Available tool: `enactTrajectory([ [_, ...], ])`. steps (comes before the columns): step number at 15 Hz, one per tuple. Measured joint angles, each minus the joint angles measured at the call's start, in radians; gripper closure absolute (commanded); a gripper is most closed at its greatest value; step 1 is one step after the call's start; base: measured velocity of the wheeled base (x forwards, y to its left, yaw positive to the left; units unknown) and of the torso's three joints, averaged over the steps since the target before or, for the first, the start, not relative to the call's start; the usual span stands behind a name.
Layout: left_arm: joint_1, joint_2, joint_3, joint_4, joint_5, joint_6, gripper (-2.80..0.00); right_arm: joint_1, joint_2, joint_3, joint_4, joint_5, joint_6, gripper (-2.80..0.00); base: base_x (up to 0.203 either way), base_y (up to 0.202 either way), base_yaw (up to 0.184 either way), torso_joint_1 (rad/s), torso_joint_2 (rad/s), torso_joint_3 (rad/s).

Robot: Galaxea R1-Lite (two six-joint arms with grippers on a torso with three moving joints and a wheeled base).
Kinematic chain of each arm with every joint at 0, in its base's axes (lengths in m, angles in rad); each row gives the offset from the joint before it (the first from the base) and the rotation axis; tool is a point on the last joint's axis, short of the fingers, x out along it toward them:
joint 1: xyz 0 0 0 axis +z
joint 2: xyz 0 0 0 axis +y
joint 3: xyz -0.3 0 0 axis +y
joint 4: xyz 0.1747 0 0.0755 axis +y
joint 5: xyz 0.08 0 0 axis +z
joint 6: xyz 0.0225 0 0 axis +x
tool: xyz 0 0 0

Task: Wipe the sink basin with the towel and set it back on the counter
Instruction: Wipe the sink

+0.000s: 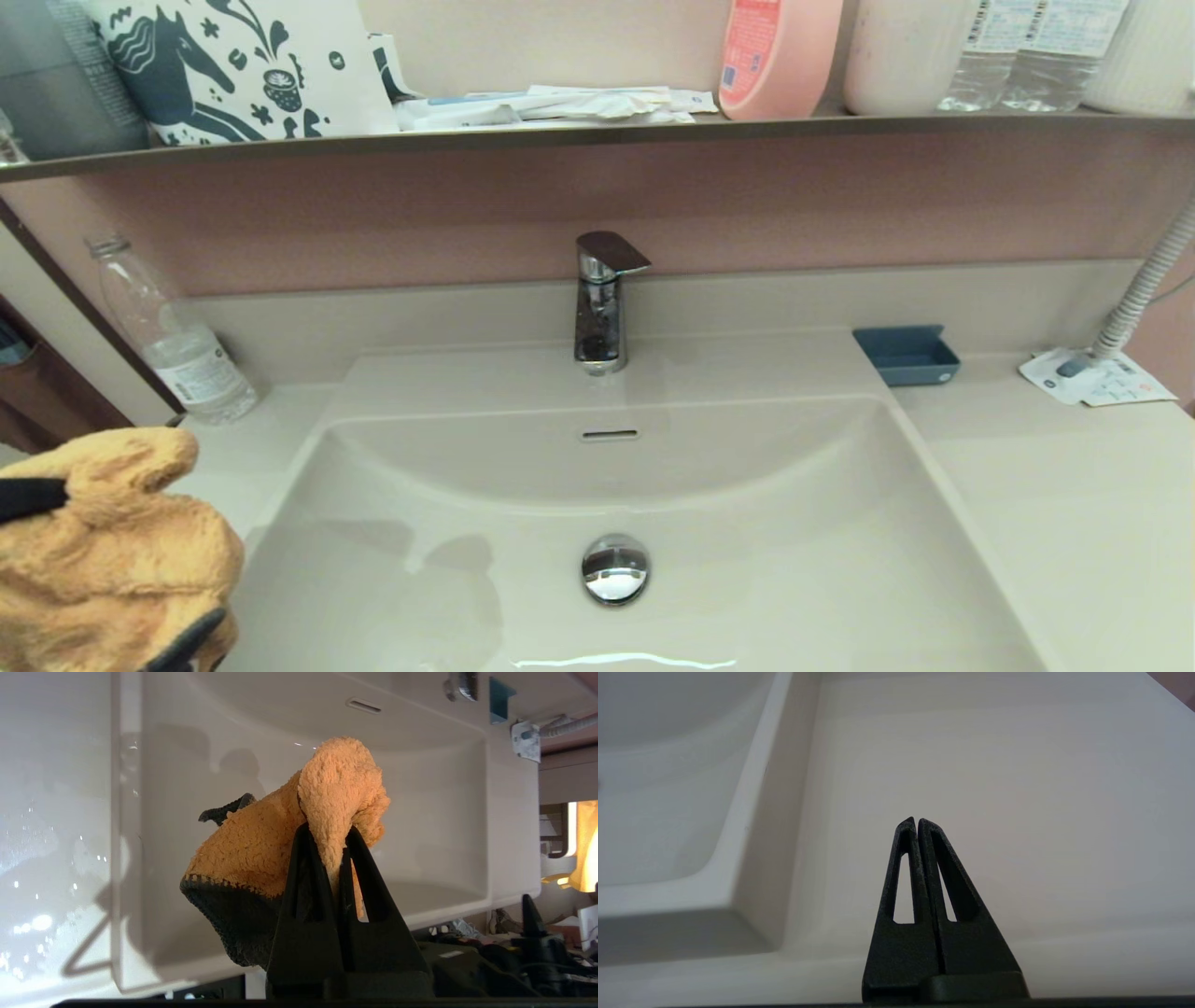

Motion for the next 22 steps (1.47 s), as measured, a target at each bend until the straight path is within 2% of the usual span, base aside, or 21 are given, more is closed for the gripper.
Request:
enactTrajectory([
  [3, -0.078, 0.030, 0.151, -0.199, 0.061, -0.019, 0.00, 0.000, 0.000, 0.000, 0.000, 0.000, 0.000, 0.00, 0.000, 0.000, 0.000, 0.000, 0.00, 0.000],
  [4, -0.120, 0.046, 0.178, -0.270, 0.109, -0.040, 0.00, 0.000, 0.000, 0.000, 0.000, 0.000, 0.000, 0.00, 0.000, 0.000, 0.000, 0.000, 0.00, 0.000],
  [7, -0.285, 0.099, 0.216, -0.457, 0.312, -0.113, 0.00, 0.000, 0.000, 0.000, 0.000, 0.000, 0.000, 0.00, 0.000, 0.000, 0.000, 0.000, 0.00, 0.000],
  [8, -0.354, 0.112, 0.220, -0.480, 0.368, -0.139, 0.00, 0.000, 0.000, 0.000, 0.000, 0.000, 0.000, 0.00, 0.000, 0.000, 0.000, 0.000, 0.00, 0.000],
  [11, -0.623, 0.147, 0.228, -0.514, 0.559, -0.256, 0.00, 0.000, 0.000, 0.000, 0.000, 0.000, 0.000, 0.00, 0.000, 0.000, 0.000, 0.000, 0.00, 0.000],
  [13, -0.825, 0.181, 0.255, -0.553, 0.734, -0.346, 0.00, 0.000, 0.000, 0.000, 0.000, 0.000, 0.000, 0.00, 0.000, 0.000, 0.000, 0.000, 0.00, 0.000],
  [15, -0.970, 0.251, 0.322, -0.636, 0.929, -0.407, 0.00, 0.000, 0.000, 0.000, 0.000, 0.000, 0.000, 0.00, 0.000, 0.000, 0.000, 0.000, 0.00, 0.000],
  [16, -1.000, 0.293, 0.352, -0.688, 1.001, -0.418, 0.00, 0.000, 0.000, 0.000, 0.000, 0.000, 0.000, 0.00, 0.000, 0.000, 0.000, 0.000, 0.00, 0.000],
  [18, -1.016, 0.371, 0.394, -0.753, 1.067, -0.401, 0.00, 0.000, 0.000, 0.000, 0.000, 0.000, 0.000, 0.00, 0.000, 0.000, 0.000, 0.000, 0.00, 0.000],
  [22, -0.959, 0.489, 0.427, -0.804, 1.083, -0.301, 0.00, 0.000, 0.000, 0.000, 0.000, 0.000, 0.000, 0.00, 0.000, 0.000, 0.000, 0.000, 0.00, 0.000],
])
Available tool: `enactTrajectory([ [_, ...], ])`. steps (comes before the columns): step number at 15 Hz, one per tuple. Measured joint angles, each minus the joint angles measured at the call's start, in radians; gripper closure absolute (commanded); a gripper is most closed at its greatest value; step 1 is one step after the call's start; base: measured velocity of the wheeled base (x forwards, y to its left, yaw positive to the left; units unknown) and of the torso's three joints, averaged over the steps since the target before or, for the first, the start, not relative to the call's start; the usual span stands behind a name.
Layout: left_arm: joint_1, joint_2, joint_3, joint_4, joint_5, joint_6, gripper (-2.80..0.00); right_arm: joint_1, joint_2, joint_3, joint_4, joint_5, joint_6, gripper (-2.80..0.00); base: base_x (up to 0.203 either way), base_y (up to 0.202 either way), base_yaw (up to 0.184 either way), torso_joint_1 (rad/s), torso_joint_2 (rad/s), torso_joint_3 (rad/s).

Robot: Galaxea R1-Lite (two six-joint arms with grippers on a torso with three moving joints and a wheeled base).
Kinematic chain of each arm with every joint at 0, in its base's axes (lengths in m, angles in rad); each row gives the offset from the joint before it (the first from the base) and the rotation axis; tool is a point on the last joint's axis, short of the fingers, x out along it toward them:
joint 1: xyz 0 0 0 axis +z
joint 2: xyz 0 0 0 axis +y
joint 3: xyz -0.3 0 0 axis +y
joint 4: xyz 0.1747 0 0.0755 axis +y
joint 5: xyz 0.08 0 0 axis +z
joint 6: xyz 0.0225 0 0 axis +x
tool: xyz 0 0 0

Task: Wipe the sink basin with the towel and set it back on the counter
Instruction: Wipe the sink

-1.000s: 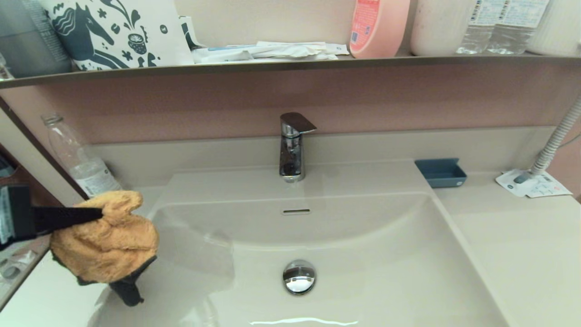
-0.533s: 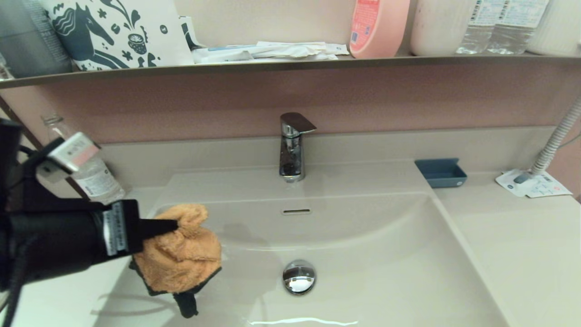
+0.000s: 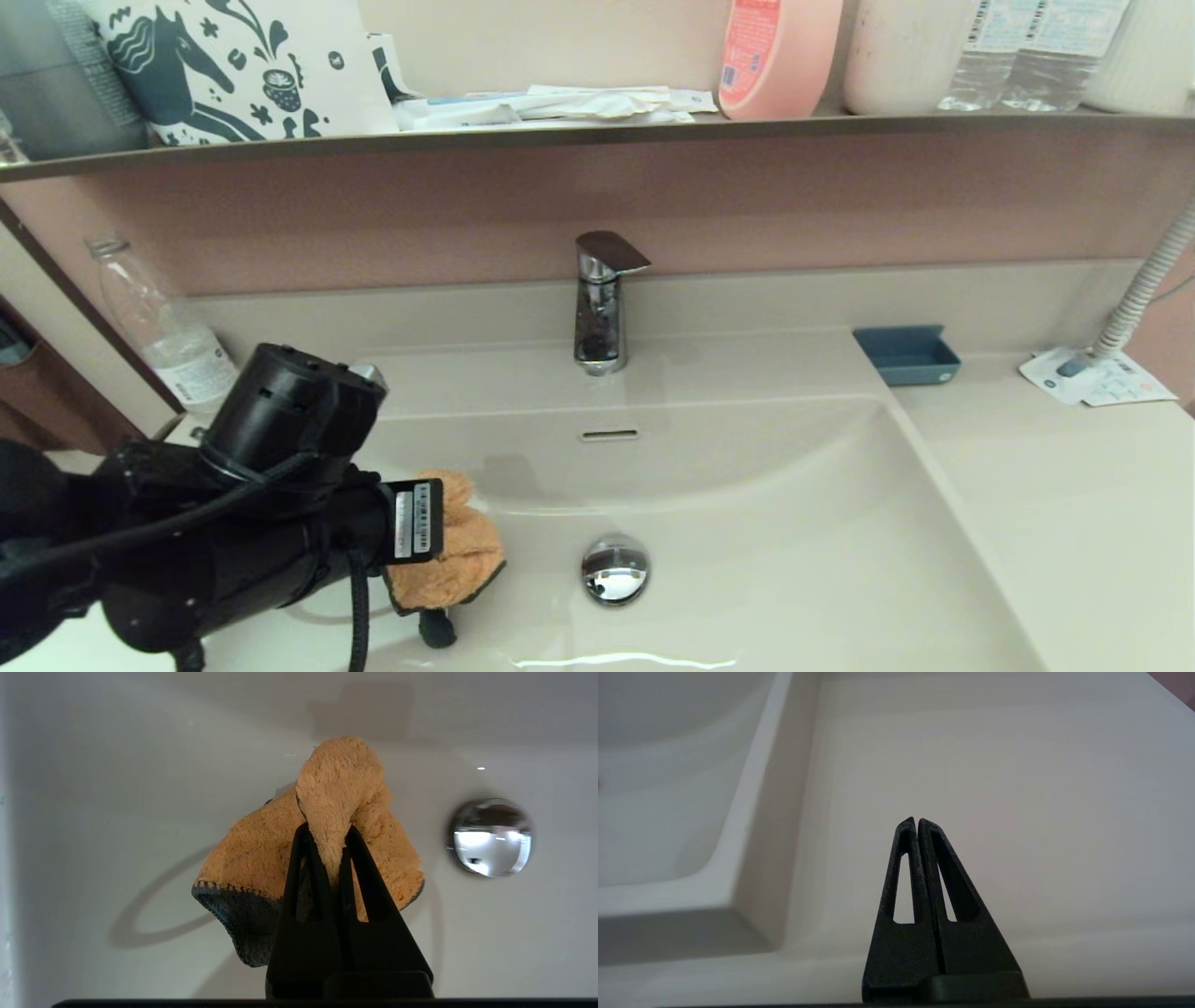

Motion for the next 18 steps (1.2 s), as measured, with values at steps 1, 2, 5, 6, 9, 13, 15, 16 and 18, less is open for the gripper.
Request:
enactTrajectory([
  [1, 0.013, 0.031, 0.011, -0.043, 0.000, 0.005, 0.00, 0.000, 0.000, 0.000, 0.000, 0.000, 0.000, 0.00, 0.000, 0.000, 0.000, 0.000, 0.00, 0.000],
  [2, 0.028, 0.069, 0.030, -0.106, -0.001, 0.013, 0.00, 0.000, 0.000, 0.000, 0.000, 0.000, 0.000, 0.00, 0.000, 0.000, 0.000, 0.000, 0.00, 0.000],
  [5, 0.044, 0.206, 0.076, -0.330, 0.008, 0.027, 0.00, 0.000, 0.000, 0.000, 0.000, 0.000, -0.001, 0.00, 0.000, 0.000, 0.000, 0.000, 0.00, 0.000],
  [6, 0.035, 0.242, 0.084, -0.389, 0.013, 0.026, 0.00, 0.000, 0.000, 0.000, 0.000, 0.000, 0.000, 0.00, 0.000, 0.000, 0.000, 0.000, 0.00, 0.000],
  [9, -0.025, 0.304, 0.088, -0.416, 0.018, 0.006, 0.00, 0.000, 0.000, 0.000, 0.000, 0.000, 0.000, 0.00, 0.000, 0.000, 0.000, 0.000, 0.00, 0.000],
  [13, -0.143, 0.408, 0.036, -0.405, 0.078, -0.049, 0.00, 0.000, 0.000, 0.000, 0.000, 0.000, 0.000, 0.00, 0.000, 0.000, 0.000, 0.000, 0.00, 0.000],
  [15, -0.191, 0.455, -0.026, -0.396, 0.089, -0.053, 0.00, 0.000, 0.000, 0.000, 0.000, 0.000, 0.000, 0.00, 0.000, 0.000, 0.000, 0.000, 0.00, 0.000],
  [16, -0.203, 0.476, -0.062, -0.381, 0.091, -0.053, 0.00, 0.000, 0.000, 0.000, 0.000, 0.000, 0.000, 0.00, 0.000, 0.000, 0.000, 0.000, 0.00, 0.000],
  [18, -0.215, 0.518, -0.133, -0.341, 0.093, -0.055, 0.00, 0.000, 0.000, 0.000, 0.000, 0.000, -0.001, 0.00, 0.000, 0.000, 0.000, 0.000, 0.00, 0.000],
])
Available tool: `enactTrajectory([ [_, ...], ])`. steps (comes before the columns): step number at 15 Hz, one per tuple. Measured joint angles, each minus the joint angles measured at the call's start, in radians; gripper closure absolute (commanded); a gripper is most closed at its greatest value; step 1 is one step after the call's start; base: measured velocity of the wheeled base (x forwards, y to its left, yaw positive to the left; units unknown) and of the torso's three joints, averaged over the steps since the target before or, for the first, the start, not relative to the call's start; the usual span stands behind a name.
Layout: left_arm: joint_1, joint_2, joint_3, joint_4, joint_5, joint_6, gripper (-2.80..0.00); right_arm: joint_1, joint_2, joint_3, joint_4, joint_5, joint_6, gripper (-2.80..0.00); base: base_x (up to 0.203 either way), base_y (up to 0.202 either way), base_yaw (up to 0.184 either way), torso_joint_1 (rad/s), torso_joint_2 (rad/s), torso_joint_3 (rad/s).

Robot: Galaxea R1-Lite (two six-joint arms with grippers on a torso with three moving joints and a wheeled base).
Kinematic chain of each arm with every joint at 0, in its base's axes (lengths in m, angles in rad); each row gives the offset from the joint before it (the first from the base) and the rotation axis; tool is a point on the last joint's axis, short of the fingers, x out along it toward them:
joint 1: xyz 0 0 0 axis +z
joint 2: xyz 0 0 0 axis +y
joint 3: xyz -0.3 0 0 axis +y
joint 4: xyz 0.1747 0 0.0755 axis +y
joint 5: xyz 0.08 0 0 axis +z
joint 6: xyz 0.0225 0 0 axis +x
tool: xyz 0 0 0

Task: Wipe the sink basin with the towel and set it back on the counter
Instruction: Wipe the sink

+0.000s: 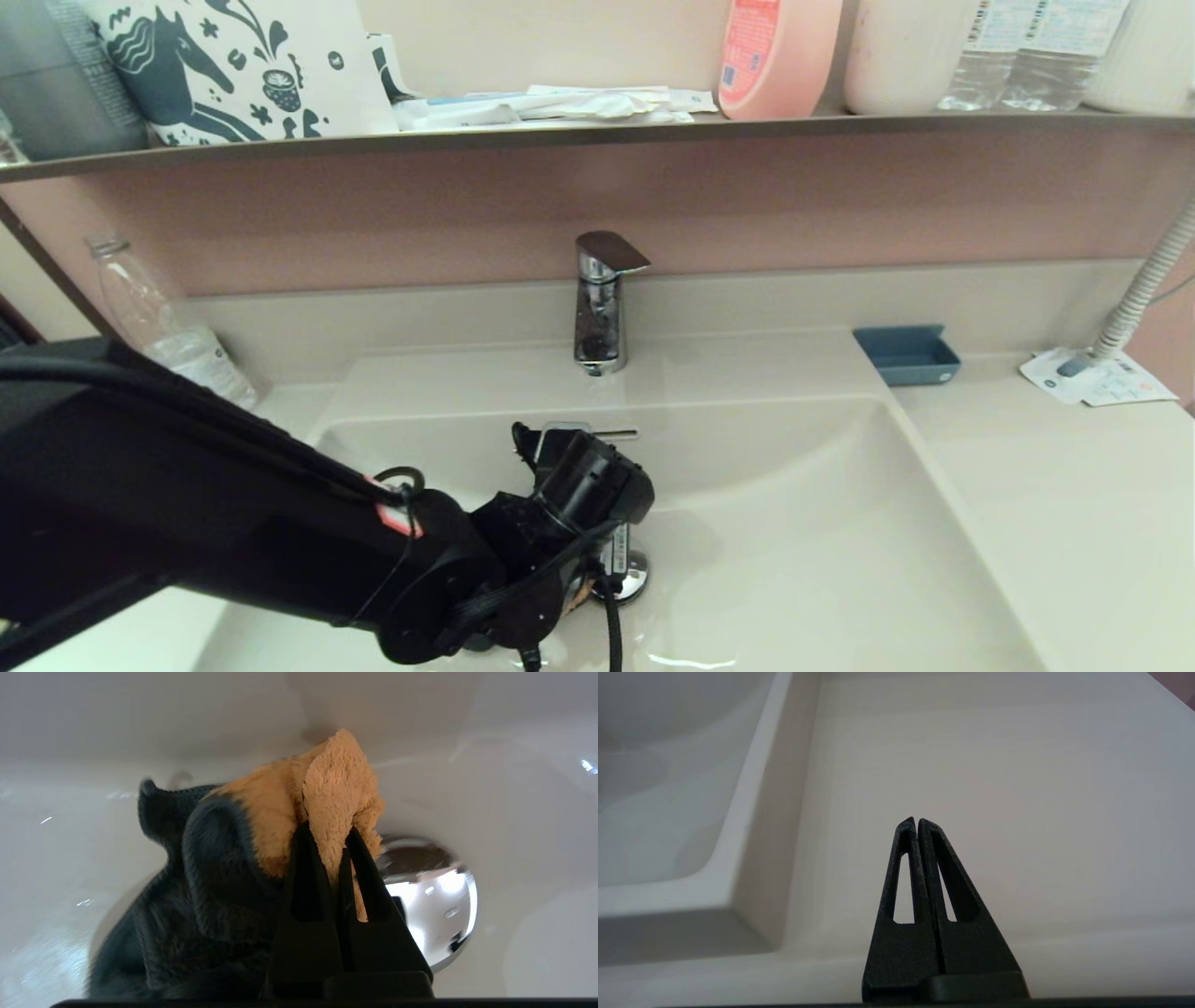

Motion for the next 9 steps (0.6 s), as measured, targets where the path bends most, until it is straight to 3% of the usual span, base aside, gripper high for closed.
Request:
enactTrajectory([
  [5, -0.049, 0.101, -0.181, 0.066, -0.001, -0.029, 0.00, 0.000, 0.000, 0.000, 0.000, 0.000, 0.000, 0.00, 0.000, 0.000, 0.000, 0.000, 0.00, 0.000],
  [9, -0.120, 0.152, -0.375, 0.244, -0.004, -0.124, 0.00, 0.000, 0.000, 0.000, 0.000, 0.000, 0.000, 0.00, 0.000, 0.000, 0.000, 0.000, 0.00, 0.000],
])
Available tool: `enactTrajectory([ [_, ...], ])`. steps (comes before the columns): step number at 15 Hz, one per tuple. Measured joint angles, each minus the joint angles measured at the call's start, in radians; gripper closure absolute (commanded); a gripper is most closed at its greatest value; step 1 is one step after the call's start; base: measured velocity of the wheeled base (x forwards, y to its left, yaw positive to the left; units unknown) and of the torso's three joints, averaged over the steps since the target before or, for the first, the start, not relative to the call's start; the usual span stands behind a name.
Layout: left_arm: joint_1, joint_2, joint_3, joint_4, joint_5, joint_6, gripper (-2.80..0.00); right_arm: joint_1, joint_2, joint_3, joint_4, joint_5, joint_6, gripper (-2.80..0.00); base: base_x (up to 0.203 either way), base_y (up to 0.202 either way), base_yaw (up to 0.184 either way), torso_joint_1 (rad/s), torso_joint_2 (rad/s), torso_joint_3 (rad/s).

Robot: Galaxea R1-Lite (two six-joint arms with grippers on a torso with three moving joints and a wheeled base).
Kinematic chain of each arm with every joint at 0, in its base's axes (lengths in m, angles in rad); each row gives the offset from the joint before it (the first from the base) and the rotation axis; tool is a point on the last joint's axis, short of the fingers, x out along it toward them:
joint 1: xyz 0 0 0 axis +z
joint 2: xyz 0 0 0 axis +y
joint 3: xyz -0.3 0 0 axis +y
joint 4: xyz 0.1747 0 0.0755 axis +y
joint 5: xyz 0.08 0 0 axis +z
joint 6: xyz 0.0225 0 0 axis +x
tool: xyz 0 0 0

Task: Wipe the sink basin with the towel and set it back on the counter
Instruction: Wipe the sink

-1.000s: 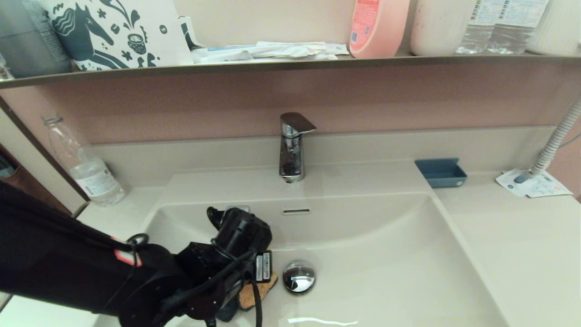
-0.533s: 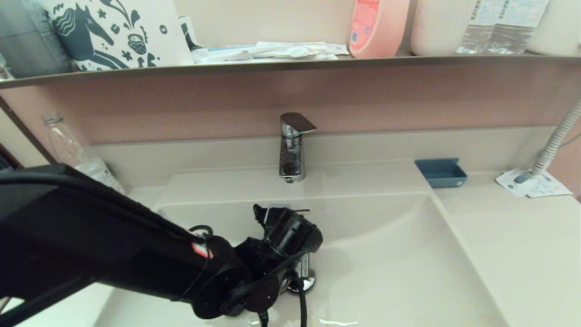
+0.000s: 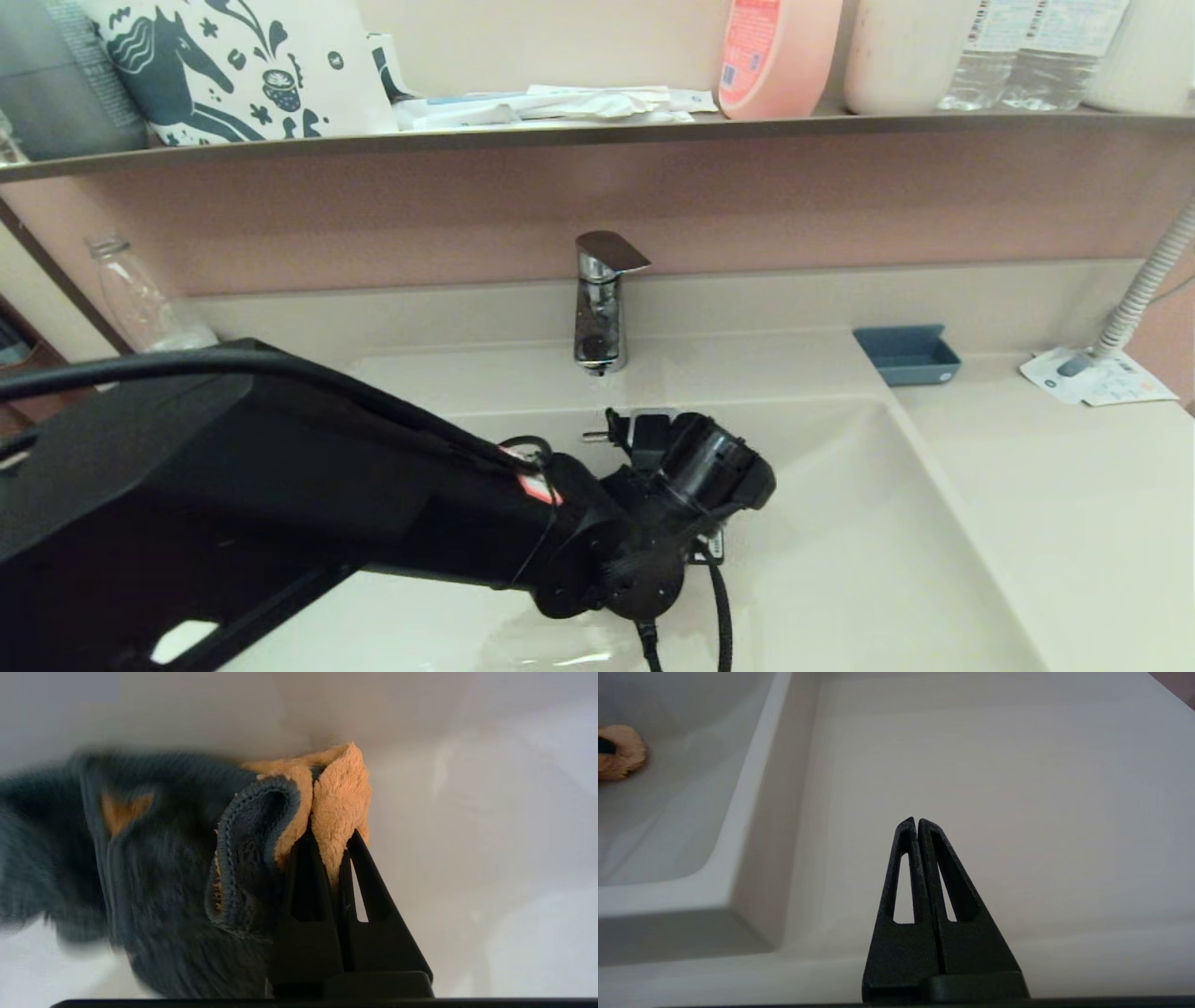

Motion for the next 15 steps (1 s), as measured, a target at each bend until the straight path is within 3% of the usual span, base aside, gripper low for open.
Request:
enactTrajectory([
  [6, -0.120, 0.096, -0.258, 0.190, 0.002, -0.100, 0.00, 0.000, 0.000, 0.000, 0.000, 0.000, 0.000, 0.00, 0.000, 0.000, 0.000, 0.000, 0.00, 0.000],
  [9, -0.193, 0.147, -0.366, 0.326, 0.001, -0.221, 0.00, 0.000, 0.000, 0.000, 0.000, 0.000, 0.000, 0.00, 0.000, 0.000, 0.000, 0.000, 0.00, 0.000],
  [12, -0.276, 0.177, -0.466, 0.533, -0.009, -0.348, 0.00, 0.000, 0.000, 0.000, 0.000, 0.000, 0.000, 0.00, 0.000, 0.000, 0.000, 0.000, 0.00, 0.000],
  [15, -0.332, 0.190, -0.502, 0.710, -0.045, -0.458, 0.00, 0.000, 0.000, 0.000, 0.000, 0.000, 0.000, 0.00, 0.000, 0.000, 0.000, 0.000, 0.00, 0.000],
])
